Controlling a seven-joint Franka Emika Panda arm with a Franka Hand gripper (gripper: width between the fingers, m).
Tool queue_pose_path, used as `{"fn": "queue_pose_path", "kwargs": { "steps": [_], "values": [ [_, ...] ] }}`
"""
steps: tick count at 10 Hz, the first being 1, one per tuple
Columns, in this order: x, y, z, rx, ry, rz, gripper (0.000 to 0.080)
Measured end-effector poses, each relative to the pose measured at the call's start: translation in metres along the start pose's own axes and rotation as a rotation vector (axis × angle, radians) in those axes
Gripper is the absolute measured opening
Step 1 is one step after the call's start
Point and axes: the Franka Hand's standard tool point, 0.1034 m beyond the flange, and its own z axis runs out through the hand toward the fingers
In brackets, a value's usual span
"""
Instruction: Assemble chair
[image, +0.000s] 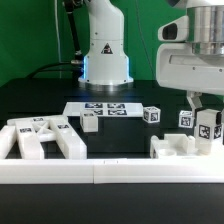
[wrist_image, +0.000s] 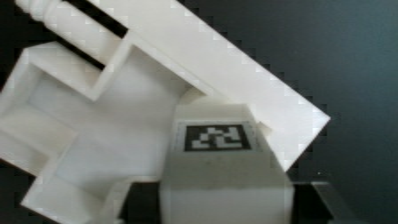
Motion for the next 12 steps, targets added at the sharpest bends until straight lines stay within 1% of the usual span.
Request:
{"fn": "queue_pose_path", "kwargs": {
  "steps": [1,2,3,4,6,12],
  "values": [
    [-0.0002,0.0,0.0002,0.0,0.0,-0.017,0.0291],
    [-0.0001,-0.0001,0.0002,0.0,0.001,-0.061,0.0474],
    [-0.0007,-0.0007,0.0002,0.002,0.002,-0.117,0.0609],
    [-0.0013,-0.0009,0.0001,0.001,0.002,-0.168,0.0637],
    [-0.0005,-0.0005,0.0001,0.001,0.005,-0.441,0.0647],
    [-0.0004,-0.0004,0.0005,0.0,0.004,-0.968,0.0649]
  ]
}}
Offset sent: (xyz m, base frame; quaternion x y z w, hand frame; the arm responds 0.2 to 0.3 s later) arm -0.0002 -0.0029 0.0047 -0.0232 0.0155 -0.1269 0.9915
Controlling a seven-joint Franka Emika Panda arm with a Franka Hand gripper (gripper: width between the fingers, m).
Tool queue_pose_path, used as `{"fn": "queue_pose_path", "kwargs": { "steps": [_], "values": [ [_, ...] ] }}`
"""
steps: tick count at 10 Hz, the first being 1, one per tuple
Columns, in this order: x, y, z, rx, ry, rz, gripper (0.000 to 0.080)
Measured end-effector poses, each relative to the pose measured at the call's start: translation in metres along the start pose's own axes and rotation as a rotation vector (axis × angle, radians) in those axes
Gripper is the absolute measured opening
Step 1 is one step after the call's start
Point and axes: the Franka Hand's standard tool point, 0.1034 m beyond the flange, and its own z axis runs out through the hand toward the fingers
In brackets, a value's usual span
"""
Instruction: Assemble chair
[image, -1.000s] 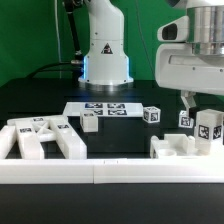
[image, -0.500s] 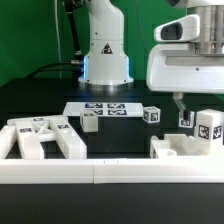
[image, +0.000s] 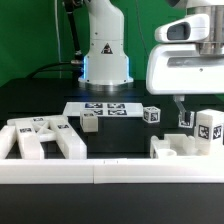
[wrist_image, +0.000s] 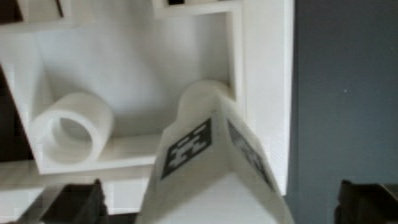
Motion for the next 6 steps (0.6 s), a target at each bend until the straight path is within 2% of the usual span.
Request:
{"fn": "queue_pose_path", "kwargs": {
  "steps": [4,6],
  "values": [
    [-0.0001,0.0005,0.0002,-0.003,-0.001,-0.244,0.0649],
    [-0.0001,0.0007,0.0003,-0.003,-0.001,-0.243,0.0624]
  ]
}}
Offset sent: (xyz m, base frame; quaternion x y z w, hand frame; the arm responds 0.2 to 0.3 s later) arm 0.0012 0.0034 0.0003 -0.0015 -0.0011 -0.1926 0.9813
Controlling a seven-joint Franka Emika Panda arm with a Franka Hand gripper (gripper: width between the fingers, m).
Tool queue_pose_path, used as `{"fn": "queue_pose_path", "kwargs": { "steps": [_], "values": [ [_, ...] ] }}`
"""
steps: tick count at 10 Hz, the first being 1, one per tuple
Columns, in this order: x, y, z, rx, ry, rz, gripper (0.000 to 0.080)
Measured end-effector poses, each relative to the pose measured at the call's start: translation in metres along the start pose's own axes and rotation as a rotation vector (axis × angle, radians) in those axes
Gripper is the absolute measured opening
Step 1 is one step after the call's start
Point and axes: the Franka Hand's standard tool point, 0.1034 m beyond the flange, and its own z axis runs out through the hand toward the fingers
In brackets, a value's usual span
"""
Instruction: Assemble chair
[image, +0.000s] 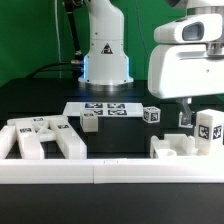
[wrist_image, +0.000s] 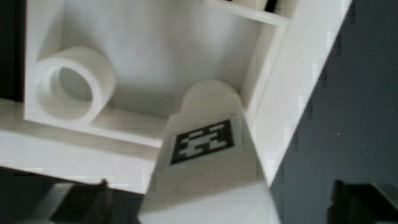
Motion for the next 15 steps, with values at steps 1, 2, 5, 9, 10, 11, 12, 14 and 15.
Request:
{"fn": "queue_pose_path", "kwargs": {
  "steps": [1,2,5,9,10,11,12,14,15],
  "values": [
    [0.0,0.0,0.0,0.001,0.0,0.015,0.0462],
    [0.0,0.0,0.0,0.001,0.0,0.037,0.0283],
    [-0.0001,-0.0006,0.0002,0.003,0.0,0.15,0.0288],
    [-0.0007,0.0004,0.0009,0.004,-0.003,0.588,0.0288],
    [-0.0008,0.0005,0.001,0.004,-0.003,0.665,0.0289],
    [-0.0009,0.0,0.0014,0.007,-0.005,0.796,0.0289],
    [-0.0007,0.0,0.0018,0.009,-0.007,0.903,0.029],
    [-0.0004,0.0003,0.002,0.009,-0.009,1.08,0.029],
    [-0.0004,0.0002,0.002,0.009,-0.009,1.16,0.029]
  ]
}}
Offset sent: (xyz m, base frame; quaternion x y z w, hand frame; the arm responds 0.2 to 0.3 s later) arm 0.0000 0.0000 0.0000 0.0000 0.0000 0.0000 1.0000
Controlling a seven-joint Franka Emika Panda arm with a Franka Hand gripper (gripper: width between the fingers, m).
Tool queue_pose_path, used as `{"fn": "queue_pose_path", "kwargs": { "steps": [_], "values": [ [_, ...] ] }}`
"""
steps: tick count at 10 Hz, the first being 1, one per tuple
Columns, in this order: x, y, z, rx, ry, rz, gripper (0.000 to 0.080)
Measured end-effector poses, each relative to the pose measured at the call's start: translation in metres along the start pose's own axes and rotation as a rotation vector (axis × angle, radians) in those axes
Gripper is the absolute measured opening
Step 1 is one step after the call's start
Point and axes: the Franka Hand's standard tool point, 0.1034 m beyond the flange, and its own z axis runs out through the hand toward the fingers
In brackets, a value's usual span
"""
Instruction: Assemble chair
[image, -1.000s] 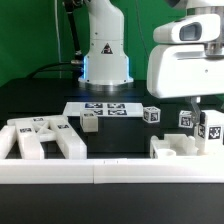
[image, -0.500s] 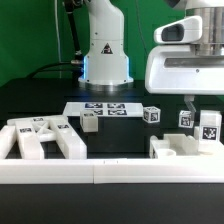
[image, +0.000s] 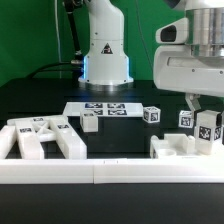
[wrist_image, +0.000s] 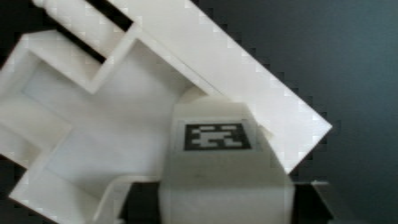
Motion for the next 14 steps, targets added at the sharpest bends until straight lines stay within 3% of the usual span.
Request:
{"fn": "queue_pose_path", "kwargs": {
  "steps": [3,4,5,8,14],
  "values": [
    [-0.0003,-0.0001,0.0,-0.001,0.002,-0.023,0.029],
    [-0.0001,-0.0006,0.0,0.004,0.004,-0.081,0.0476],
    [0.0009,-0.0013,0.0006,0.017,0.014,-0.096,0.0606],
    [-0.0025,-0.0036,0.0004,0.017,0.016,-0.366,0.0646],
    [-0.0066,-0.0075,-0.0004,0.011,0.03,-0.975,0.0648]
  ]
}}
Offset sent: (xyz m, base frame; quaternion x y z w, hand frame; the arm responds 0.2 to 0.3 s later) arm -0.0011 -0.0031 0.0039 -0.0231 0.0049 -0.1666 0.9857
